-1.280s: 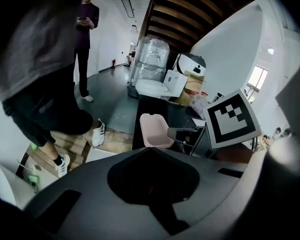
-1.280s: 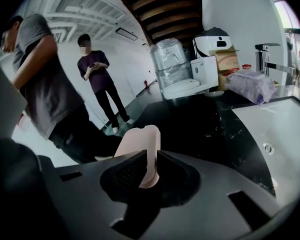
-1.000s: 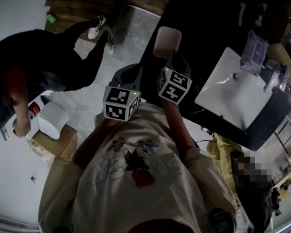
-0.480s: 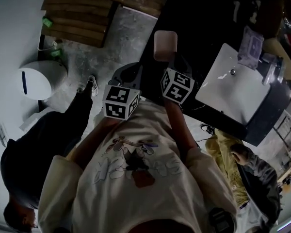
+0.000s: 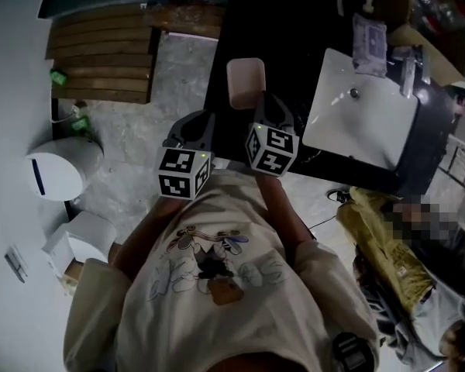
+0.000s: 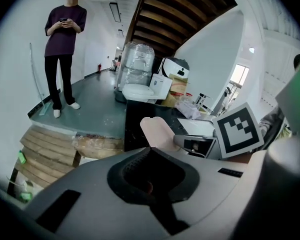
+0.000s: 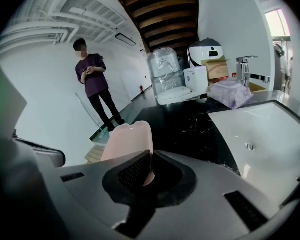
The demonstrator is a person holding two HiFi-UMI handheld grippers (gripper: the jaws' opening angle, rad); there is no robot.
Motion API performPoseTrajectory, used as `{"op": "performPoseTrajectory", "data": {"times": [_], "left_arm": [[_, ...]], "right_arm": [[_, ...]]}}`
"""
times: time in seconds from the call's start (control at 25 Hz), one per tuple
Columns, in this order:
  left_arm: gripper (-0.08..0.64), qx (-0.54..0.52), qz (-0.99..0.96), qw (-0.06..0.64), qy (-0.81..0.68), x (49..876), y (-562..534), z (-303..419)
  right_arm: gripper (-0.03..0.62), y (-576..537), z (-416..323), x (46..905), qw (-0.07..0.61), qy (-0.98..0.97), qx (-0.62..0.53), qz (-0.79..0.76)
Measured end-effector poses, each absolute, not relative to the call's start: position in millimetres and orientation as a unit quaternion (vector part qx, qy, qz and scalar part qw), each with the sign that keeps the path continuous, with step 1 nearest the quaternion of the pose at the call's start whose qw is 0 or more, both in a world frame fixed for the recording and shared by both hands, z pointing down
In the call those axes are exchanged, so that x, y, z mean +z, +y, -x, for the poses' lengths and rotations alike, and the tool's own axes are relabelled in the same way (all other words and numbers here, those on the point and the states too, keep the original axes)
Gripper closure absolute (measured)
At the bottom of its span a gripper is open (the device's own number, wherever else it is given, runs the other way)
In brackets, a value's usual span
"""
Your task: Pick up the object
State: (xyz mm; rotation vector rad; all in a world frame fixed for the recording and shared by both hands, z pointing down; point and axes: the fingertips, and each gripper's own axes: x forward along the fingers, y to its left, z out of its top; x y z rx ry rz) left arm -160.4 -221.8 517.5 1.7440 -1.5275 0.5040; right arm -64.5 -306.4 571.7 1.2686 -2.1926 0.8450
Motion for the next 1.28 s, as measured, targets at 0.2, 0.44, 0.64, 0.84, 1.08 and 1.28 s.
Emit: {"op": "performPoseTrajectory", "data": {"times": [0.2, 0.44, 0.64, 0.84, 1.08, 1.28], "left_arm": [[0.546, 0.195, -0.718, 0.356, -0.566, 509.5, -219.0, 135.4], [0.546, 0.198, -0.744, 0.344, -0.537, 504.7, -200.5, 113.4], [0.546, 0.201, -0.759, 0.334, -0.522, 499.0, -183.4, 102.1], [0.546, 0.199, -0.770, 0.324, -0.513, 491.6, -166.2, 97.6], [0.546, 0.204, -0.782, 0.321, -0.494, 487.9, -135.9, 92.2], [0.546, 0.200, -0.791, 0.313, -0.486, 483.9, -110.1, 89.2]], "right_arm": [[0.560, -287.3, 40.1, 554.0, 0.206, -0.792, 0.301, -0.490], [0.560, -261.2, 15.2, 541.4, 0.190, -0.784, 0.291, -0.514], [0.559, -239.5, -2.7, 534.0, 0.177, -0.778, 0.288, -0.530], [0.559, -216.6, -11.5, 525.0, 0.167, -0.774, 0.285, -0.540], [0.559, -183.1, -16.8, 514.6, 0.161, -0.768, 0.280, -0.553], [0.558, -150.4, -24.0, 510.4, 0.156, -0.761, 0.275, -0.566]]}}
